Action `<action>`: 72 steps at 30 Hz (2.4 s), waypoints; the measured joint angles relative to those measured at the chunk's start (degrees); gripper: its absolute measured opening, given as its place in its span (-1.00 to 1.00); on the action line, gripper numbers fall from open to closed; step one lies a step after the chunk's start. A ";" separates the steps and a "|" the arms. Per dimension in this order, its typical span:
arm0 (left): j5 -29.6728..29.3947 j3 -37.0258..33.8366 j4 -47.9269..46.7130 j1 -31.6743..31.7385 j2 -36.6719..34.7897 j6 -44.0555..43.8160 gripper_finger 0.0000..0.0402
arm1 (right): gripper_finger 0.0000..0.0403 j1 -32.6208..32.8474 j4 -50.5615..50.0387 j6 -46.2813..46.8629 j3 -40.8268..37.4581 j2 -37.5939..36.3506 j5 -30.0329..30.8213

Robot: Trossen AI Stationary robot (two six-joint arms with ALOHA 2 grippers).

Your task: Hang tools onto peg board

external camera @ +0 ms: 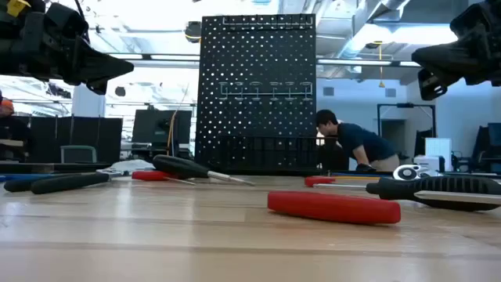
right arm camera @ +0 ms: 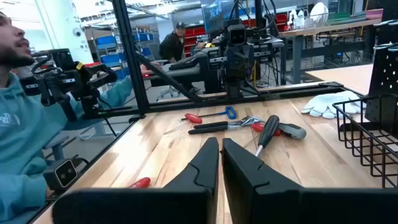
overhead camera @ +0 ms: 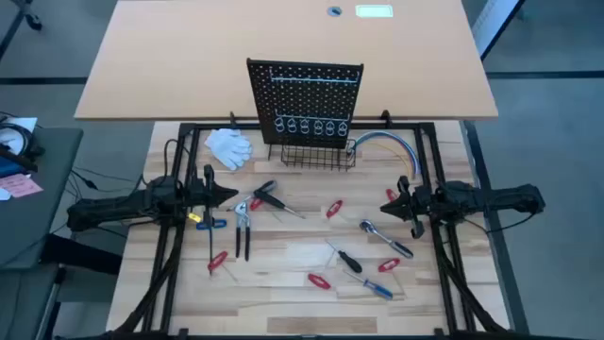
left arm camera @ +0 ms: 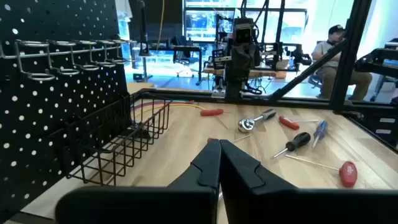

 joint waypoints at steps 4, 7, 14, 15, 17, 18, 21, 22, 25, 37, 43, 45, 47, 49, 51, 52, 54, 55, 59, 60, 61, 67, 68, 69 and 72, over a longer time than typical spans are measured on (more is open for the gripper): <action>-0.01 0.00 -0.01 0.02 -0.01 -0.01 -1.00 | -0.87 0.02 0.00 0.00 0.00 0.00 0.00; 0.00 0.01 0.00 0.00 0.00 -0.01 -1.00 | -0.87 0.02 0.00 0.00 0.00 0.00 0.00; 0.00 0.00 0.00 0.00 -0.02 -0.01 -1.00 | -0.87 0.00 -0.01 0.00 0.00 0.00 0.00; -0.01 0.01 0.00 0.00 -0.01 -0.01 -1.00 | -0.87 0.00 -0.02 0.00 0.00 0.00 0.00; 0.00 0.00 -0.02 0.00 -0.02 -0.02 -1.00 | -0.87 0.00 0.00 0.00 0.00 0.00 0.00; 0.00 0.02 -0.02 0.00 0.00 -0.02 -1.00 | -0.87 0.00 0.00 0.00 0.00 0.00 0.00; 0.00 0.01 -0.02 0.00 0.00 0.00 -1.00 | -0.87 0.00 0.00 0.00 0.00 -0.01 0.00; 0.00 0.00 -0.01 0.01 -0.01 -0.01 -1.00 | -0.87 0.01 0.00 0.00 0.00 0.00 0.00; 0.00 0.01 0.00 0.00 0.00 -0.02 -1.00 | -0.87 0.00 0.00 0.00 0.00 0.00 0.00; -7.42 0.00 7.69 0.57 0.04 -0.24 -1.00 | -0.87 0.00 0.00 0.00 0.00 -0.01 0.00; -8.02 0.00 26.10 0.69 0.00 -8.26 -1.00 | -0.87 0.01 0.01 0.00 0.00 0.00 0.00; -7.56 0.28 26.19 0.68 0.35 -4.41 -1.00 | -0.87 0.02 0.00 0.00 0.00 0.00 0.00; -8.63 1.17 23.97 0.68 2.68 -2.28 -1.00 | -0.87 0.01 0.00 0.00 0.00 -0.01 0.00; -11.26 1.86 20.85 0.68 6.69 -0.85 -1.00 | -0.87 0.01 0.00 0.00 0.00 -0.01 0.00; -12.35 3.67 19.09 0.70 11.50 1.76 -1.00 | -0.87 0.00 0.00 0.00 0.00 0.00 0.00; -12.33 4.91 18.98 0.70 14.27 3.14 -1.00 | -0.87 0.01 0.00 0.00 0.00 0.00 0.00; -11.69 7.53 17.57 0.70 19.88 5.36 -0.98 | -0.87 0.00 0.00 0.00 0.00 0.00 0.00; -11.03 8.98 16.04 0.66 22.92 6.44 -0.95 | -0.87 0.02 0.00 0.00 0.00 0.00 0.00; -9.62 15.71 9.10 0.26 34.37 9.31 -0.75 | -0.87 0.02 0.00 0.00 0.00 0.00 0.00; -9.62 17.35 7.39 0.06 37.09 9.51 -0.68 | -0.87 0.00 0.00 0.00 0.00 -0.02 0.00; -9.62 18.95 5.38 -0.24 39.97 9.49 -0.62 | -0.87 0.02 0.00 0.00 0.00 -0.02 0.00; -9.60 28.13 -5.38 -2.57 56.08 11.62 -0.20 | -0.87 0.00 0.00 0.00 0.00 -0.02 0.00; -9.60 29.48 -6.82 -3.05 58.52 12.81 -0.15 | -0.87 0.01 0.00 0.00 0.00 -0.02 0.00; -9.60 30.88 -8.33 -3.53 61.06 14.17 -0.09 | -0.87 0.02 0.00 0.00 0.00 -0.01 0.00; -9.62 35.51 -13.54 -4.58 67.49 17.62 0.05 | -0.87 0.01 0.00 0.00 0.00 -0.01 0.00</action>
